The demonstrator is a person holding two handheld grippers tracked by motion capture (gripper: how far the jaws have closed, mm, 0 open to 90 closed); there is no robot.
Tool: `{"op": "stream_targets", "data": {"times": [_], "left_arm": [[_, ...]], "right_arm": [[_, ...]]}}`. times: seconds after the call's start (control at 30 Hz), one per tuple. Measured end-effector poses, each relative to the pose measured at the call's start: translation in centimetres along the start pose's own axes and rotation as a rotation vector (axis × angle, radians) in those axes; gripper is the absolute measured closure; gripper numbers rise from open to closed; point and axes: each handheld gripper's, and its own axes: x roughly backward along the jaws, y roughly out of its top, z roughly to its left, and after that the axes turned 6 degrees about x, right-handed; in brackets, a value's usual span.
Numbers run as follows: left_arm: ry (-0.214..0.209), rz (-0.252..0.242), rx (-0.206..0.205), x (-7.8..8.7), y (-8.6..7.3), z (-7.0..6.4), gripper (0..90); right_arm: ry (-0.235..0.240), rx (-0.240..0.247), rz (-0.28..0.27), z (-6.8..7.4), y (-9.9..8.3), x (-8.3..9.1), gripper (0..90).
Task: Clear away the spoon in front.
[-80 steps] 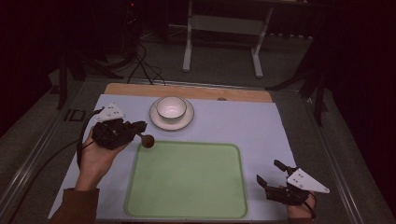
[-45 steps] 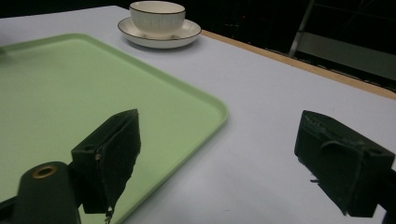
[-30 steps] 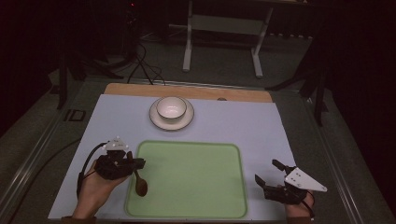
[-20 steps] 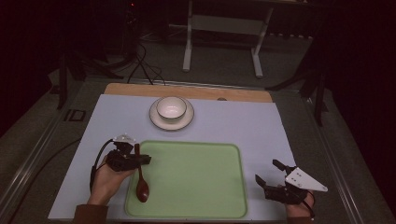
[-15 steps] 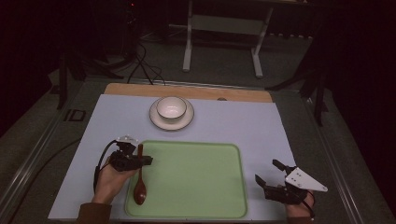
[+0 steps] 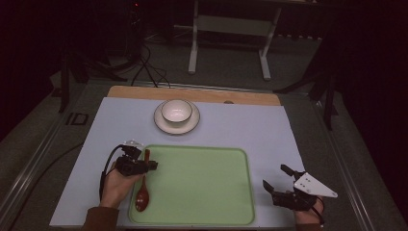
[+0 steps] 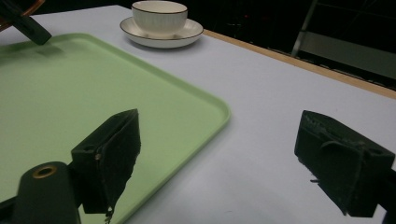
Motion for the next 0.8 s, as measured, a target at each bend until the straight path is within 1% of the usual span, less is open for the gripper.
{"op": "stream_targets", "data": {"times": [0.2,0.37,0.4,0.47,0.6,0.67,0.7,0.77,0.8], "left_arm": [[0.012,0.001,0.011,-0.2,-0.2,0.4,79.9],[0.046,0.007,0.009,-0.5,-0.4,0.5,78.7],[0.06,0.011,0.0,-0.6,-0.4,0.5,78.5],[0.079,0.014,-0.004,-0.7,-0.5,0.4,76.8],[0.122,0.01,-0.025,-0.9,-0.6,0.1,70.9],[0.147,0.007,-0.033,-0.9,-0.5,-0.1,66.1],[0.161,0.005,-0.042,-0.9,-0.5,-0.2,62.8],[0.208,0.001,-0.059,-1.0,-0.5,-0.4,55.8],[0.221,0.001,-0.065,-1.0,-0.5,-0.5,50.9]], "right_arm": [[0.001,-0.002,0.002,0.0,0.0,0.0,14.0],[0.001,-0.002,0.002,0.0,0.0,-0.1,14.0],[0.002,-0.001,0.001,0.0,0.0,-0.1,14.1],[0.002,0.0,0.0,0.0,0.0,-0.1,14.0],[0.004,0.001,-0.001,0.0,0.0,-0.1,14.1],[0.004,0.001,-0.002,0.0,0.0,-0.1,14.0],[0.004,0.001,-0.002,0.0,0.0,-0.1,14.1],[0.003,0.001,-0.001,0.0,0.1,-0.1,14.0],[0.002,0.003,-0.002,0.0,0.1,-0.1,14.0]]}}
